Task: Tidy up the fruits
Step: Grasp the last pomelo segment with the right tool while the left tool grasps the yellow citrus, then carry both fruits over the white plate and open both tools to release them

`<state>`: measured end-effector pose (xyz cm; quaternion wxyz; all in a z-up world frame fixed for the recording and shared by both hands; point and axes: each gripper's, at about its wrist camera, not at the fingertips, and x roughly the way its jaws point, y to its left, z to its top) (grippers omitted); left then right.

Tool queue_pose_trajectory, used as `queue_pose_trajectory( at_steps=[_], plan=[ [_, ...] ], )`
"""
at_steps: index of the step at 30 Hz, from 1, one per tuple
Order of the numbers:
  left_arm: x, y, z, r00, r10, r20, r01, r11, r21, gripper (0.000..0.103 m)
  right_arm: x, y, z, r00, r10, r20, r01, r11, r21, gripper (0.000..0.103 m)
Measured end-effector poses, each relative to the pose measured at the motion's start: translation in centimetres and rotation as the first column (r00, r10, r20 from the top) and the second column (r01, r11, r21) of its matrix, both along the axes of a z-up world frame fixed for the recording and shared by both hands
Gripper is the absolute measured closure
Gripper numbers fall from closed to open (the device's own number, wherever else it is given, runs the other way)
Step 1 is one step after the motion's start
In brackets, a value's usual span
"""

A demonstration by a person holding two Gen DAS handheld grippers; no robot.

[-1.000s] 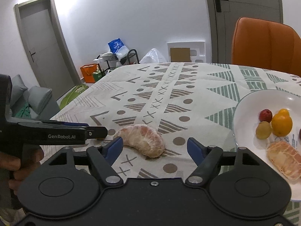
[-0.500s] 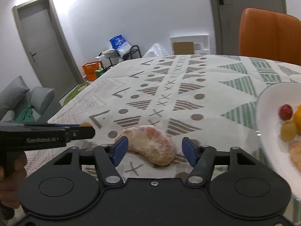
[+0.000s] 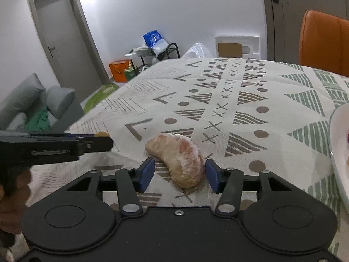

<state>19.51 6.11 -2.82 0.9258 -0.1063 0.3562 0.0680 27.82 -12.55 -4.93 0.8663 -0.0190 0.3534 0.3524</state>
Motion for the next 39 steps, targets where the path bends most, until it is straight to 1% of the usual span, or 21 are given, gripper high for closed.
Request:
queue_pose_trajectory(
  at_steps=[4,7,11,14,16,18,23,28,34,39],
  plan=[
    [0.1,0.3,-0.1,1.0,0.003,-0.006,-0.003,1.0,-0.012,0.078,0.2,1.6,-0.4,0.998,-0.002,0.069,0.008,0.996,-0.085,0.051],
    [0.2,0.4,-0.2,1.0,0.0,-0.003,0.0,1.0,-0.02,0.078,0.0,2.4,-0.5,0.995,0.01,0.104,0.003,0.993,-0.12,0.049],
    [0.2,0.6,-0.2,1.0,0.001,-0.008,-0.001,1.0,-0.029,0.078,0.2,2.4,-0.6,0.992,0.008,0.123,0.009,0.991,-0.132,0.049],
    [0.3,0.7,-0.4,1.0,-0.005,-0.007,0.005,1.0,-0.027,0.078,0.6,2.2,-0.5,0.991,-0.025,0.129,0.043,0.989,-0.139,0.049],
    [0.4,0.7,-0.3,1.0,-0.006,-0.004,0.006,1.0,-0.026,0.078,0.8,1.9,-0.5,0.991,-0.04,0.126,0.057,0.989,-0.138,0.053],
    [0.5,0.7,-0.3,1.0,-0.007,-0.002,0.007,1.0,-0.03,0.078,0.8,1.7,-0.4,0.991,-0.047,0.124,0.064,0.989,-0.131,0.053],
    [0.4,0.3,-0.2,1.0,-0.013,0.007,0.013,0.999,-0.029,0.078,0.8,2.3,-0.6,0.99,-0.019,0.142,0.038,0.99,-0.134,0.05],
    [0.1,0.6,-0.2,1.0,0.0,0.005,0.0,1.0,-0.025,0.078,0.8,2.8,-0.4,0.992,-0.002,0.126,0.017,0.992,-0.125,0.049],
    [0.2,0.8,-0.1,1.0,0.01,0.007,-0.01,1.0,-0.022,0.078,0.7,2.0,0.6,0.999,0.021,0.04,-0.019,0.998,-0.066,0.05],
    [0.5,0.6,-0.3,1.0,0.007,0.004,-0.007,1.0,-0.024,0.078,-0.2,1.3,1.2,0.999,0.045,0.024,-0.044,0.998,-0.043,0.05]
  ],
)
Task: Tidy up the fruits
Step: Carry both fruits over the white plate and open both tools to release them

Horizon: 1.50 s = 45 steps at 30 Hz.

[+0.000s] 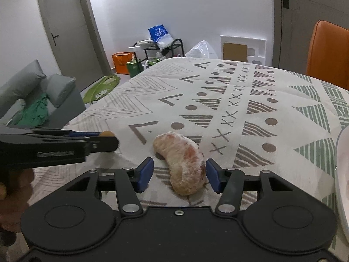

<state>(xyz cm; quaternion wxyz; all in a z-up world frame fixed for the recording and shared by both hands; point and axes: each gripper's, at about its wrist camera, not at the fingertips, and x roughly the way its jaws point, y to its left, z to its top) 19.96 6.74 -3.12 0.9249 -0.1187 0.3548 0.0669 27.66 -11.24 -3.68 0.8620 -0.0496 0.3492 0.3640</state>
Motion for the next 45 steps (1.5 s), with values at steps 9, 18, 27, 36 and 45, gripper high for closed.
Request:
queue_pose_trajectory(
  at_steps=[9,18,27,36,45],
  plan=[
    [-0.1,0.3,-0.3,1.0,-0.004,-0.003,0.004,1.0,-0.011,0.078,0.7,1.2,-0.7,0.998,-0.003,0.07,0.008,0.998,-0.066,0.05],
    [0.1,0.6,-0.5,1.0,0.002,-0.005,-0.002,1.0,-0.019,0.078,0.4,2.4,-1.5,0.992,0.031,0.124,-0.016,0.993,-0.121,0.06],
    [0.2,-0.5,0.2,0.999,-0.022,0.024,0.022,1.0,-0.019,0.078,-0.1,0.0,0.2,0.987,-0.026,0.158,0.038,0.996,-0.076,0.062],
    [1.1,-3.0,1.6,0.995,-0.079,0.065,0.08,0.997,-0.007,0.078,0.1,-3.6,1.4,0.981,-0.116,0.155,0.121,0.992,-0.022,0.062],
    [2.0,-5.4,2.5,0.987,-0.135,0.088,0.134,0.991,0.011,0.078,0.4,-7.2,2.3,0.963,-0.222,0.154,0.219,0.975,0.038,0.062]
  ],
)
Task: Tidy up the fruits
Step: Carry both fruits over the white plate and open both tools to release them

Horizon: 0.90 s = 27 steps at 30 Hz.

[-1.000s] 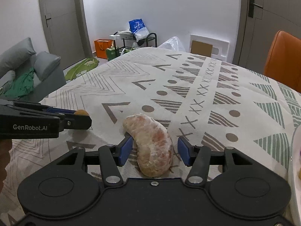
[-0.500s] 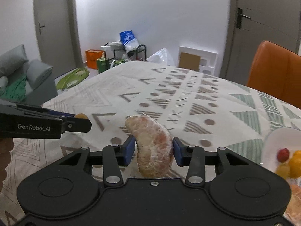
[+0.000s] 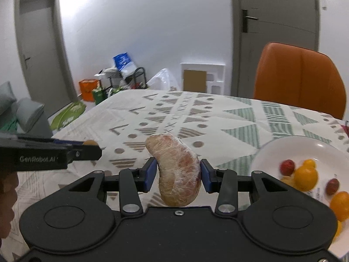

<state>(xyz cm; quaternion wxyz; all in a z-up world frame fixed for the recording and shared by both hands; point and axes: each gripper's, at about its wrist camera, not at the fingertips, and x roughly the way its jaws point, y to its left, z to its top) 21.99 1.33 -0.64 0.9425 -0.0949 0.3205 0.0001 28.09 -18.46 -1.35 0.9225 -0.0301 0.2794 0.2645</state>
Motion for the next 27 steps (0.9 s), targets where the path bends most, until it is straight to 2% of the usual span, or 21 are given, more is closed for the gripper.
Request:
queue_pose_trajectory(
  at_steps=[15,27],
  plan=[
    [1.6,-3.7,1.7,0.997,-0.067,0.048,0.066,0.998,0.016,0.078,1.0,-5.2,0.2,0.989,-0.149,0.001,0.148,0.986,0.073,0.062],
    [3.0,-7.7,2.8,0.987,-0.138,0.083,0.137,0.99,0.021,0.078,1.7,-9.7,0.4,0.958,-0.287,0.006,0.285,0.954,0.094,0.062]
  ],
)
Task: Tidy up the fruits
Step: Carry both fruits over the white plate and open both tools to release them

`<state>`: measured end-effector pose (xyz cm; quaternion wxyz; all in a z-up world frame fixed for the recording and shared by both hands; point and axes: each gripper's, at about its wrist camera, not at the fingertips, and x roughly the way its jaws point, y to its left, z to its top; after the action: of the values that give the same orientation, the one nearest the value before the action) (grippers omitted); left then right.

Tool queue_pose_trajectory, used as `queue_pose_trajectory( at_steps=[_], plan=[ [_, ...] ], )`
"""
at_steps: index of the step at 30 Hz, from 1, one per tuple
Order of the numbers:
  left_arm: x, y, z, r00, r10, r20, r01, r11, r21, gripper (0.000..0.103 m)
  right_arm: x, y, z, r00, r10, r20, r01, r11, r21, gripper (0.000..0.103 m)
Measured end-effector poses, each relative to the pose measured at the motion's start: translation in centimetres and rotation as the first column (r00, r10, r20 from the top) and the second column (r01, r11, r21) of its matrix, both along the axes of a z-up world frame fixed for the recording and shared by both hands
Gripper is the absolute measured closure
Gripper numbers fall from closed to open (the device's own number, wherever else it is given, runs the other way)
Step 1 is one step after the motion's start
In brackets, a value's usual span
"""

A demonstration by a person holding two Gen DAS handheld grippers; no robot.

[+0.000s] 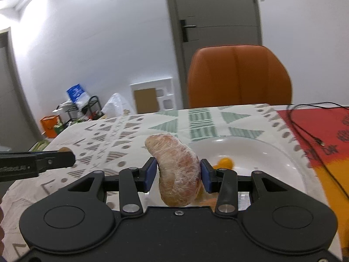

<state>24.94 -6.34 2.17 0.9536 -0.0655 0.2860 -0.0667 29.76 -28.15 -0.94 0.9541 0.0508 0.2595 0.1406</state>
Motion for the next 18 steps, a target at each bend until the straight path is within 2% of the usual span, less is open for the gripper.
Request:
queue_pose_trajectory(
  at_steps=[11,15,18],
  plan=[
    [1.1,-2.9,0.3,0.998,-0.056,0.006,0.056,0.998,0.002,0.078,1.2,-3.6,-1.0,0.989,-0.147,-0.023,0.147,0.989,0.017,0.061],
    [1.6,-3.6,-0.1,0.997,-0.071,0.0,0.071,0.997,-0.004,0.078,1.2,-4.5,-1.2,0.983,-0.183,-0.021,0.184,0.983,0.028,0.045],
    [2.0,-4.3,-0.3,0.996,-0.084,-0.002,0.084,0.996,-0.005,0.078,0.6,-4.9,-1.0,0.985,-0.173,-0.011,0.173,0.985,0.021,0.045]
  ],
)
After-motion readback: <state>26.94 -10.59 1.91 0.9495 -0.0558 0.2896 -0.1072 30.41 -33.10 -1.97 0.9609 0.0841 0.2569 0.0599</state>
